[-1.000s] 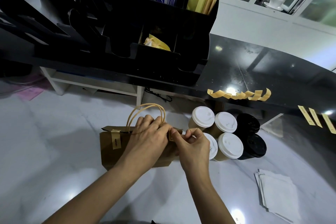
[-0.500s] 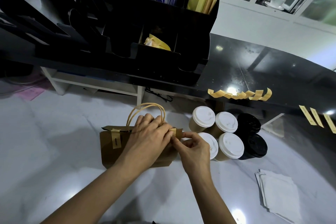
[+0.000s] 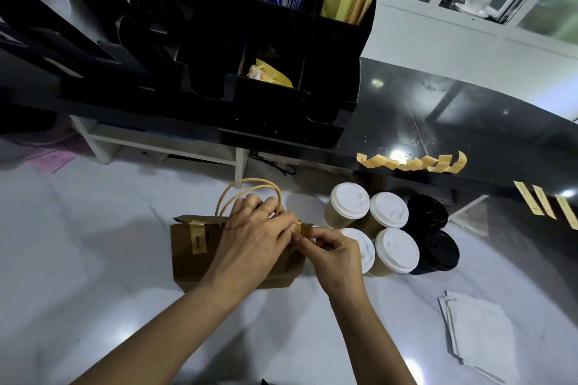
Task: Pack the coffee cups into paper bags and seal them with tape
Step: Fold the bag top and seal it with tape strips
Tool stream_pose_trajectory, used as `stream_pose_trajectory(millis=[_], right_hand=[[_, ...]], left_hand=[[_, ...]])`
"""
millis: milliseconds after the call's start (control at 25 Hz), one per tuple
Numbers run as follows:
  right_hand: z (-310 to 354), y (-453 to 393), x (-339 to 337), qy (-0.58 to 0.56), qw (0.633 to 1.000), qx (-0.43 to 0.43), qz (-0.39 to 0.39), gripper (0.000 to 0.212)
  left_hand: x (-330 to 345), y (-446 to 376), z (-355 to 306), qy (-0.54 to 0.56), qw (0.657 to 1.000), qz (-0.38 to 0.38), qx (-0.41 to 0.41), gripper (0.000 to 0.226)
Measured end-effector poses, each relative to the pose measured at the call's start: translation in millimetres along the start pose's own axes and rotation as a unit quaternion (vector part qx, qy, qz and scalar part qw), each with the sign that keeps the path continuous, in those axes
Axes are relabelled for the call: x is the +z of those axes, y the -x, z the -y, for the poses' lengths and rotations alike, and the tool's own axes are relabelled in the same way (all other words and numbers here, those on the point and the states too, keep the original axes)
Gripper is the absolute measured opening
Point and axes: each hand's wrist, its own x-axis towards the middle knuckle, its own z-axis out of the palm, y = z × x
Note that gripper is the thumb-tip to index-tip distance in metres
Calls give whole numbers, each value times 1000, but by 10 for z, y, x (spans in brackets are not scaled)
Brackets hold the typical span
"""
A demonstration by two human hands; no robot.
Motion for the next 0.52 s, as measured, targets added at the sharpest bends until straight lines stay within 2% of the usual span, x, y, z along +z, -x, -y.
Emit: stream_pose_trajectory(millis=[200, 360, 520], right_hand=[[-38, 12, 19, 4, 1000, 0, -10, 15], [-51, 57, 48, 12, 1000, -3, -25, 26], [-51, 132, 67, 29, 999, -15, -37, 17]], left_hand=[[19, -15, 20, -38, 999, 1, 12, 29], [39, 25, 25, -61, 998, 7, 34, 17], [-102, 155, 11, 0, 1000, 16, 24, 43]])
